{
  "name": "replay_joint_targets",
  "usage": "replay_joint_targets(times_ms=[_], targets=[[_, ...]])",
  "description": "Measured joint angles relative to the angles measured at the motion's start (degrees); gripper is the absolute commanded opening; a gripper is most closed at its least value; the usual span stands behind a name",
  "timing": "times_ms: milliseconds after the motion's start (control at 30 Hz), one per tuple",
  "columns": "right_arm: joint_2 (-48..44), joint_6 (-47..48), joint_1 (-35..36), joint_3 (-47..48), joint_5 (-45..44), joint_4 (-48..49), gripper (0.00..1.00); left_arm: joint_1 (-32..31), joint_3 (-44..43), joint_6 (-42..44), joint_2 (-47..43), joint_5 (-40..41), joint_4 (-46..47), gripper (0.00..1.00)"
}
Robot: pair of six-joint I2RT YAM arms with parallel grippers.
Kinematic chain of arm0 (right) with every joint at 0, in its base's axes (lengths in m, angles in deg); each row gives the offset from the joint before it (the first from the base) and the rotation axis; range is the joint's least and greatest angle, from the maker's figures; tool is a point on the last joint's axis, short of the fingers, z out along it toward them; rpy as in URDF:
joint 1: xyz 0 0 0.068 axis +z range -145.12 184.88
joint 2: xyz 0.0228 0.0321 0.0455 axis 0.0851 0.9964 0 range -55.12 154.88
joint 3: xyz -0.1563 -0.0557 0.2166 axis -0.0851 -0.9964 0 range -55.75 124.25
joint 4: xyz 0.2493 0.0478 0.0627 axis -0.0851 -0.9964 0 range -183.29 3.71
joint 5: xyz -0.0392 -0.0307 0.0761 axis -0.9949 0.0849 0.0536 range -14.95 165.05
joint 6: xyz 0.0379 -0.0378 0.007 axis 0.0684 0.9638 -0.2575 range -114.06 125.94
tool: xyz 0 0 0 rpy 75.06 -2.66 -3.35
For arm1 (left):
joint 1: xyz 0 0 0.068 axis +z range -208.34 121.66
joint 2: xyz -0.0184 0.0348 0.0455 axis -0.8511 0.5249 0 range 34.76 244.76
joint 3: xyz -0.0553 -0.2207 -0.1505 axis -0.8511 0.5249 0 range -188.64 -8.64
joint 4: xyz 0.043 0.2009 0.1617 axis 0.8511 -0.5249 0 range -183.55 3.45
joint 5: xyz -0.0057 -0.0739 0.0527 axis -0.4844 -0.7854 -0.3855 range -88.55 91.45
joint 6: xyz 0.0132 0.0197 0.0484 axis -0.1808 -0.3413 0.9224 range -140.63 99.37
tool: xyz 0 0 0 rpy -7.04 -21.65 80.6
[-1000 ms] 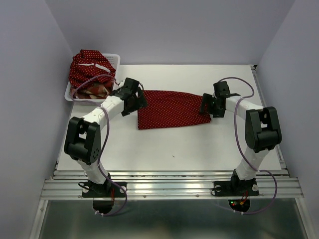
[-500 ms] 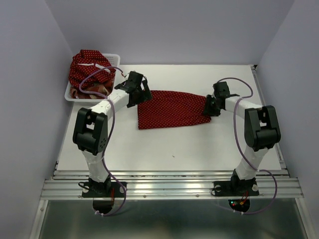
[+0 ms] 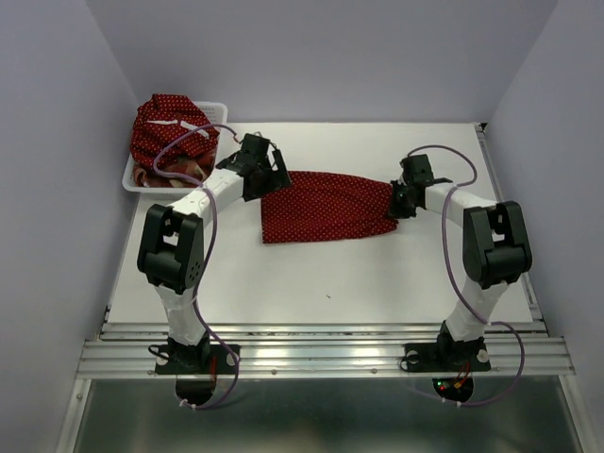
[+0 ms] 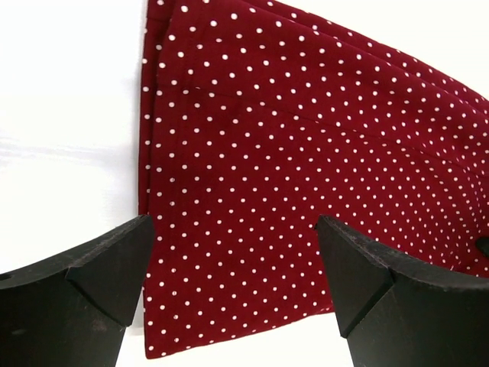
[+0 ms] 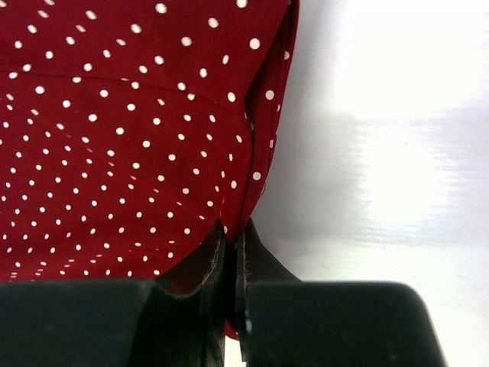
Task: Fold and stack the skirts
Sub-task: Fold the skirt
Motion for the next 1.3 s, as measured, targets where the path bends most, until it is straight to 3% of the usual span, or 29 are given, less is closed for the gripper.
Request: replay_joint_targets(times_ms=[467,733,1300], targets=[[-8.5,7.9,0.9,4.2,-7.5,-8.0,0.01,-5.4,-2.9,6.4,4.4,-12.6,4.7,0.98],[-8.3,11.6,9.4,12.3,-14.5,-14.3,0.01,-7.5,-5.7,8.3,10.5,-18.1,5.4,0.92],[-2.2,13.8,22.6,28.5,-22.5,-24.0,0.01,-7.5,-5.0,7.9,14.2,-19.6,8.0,0.92]])
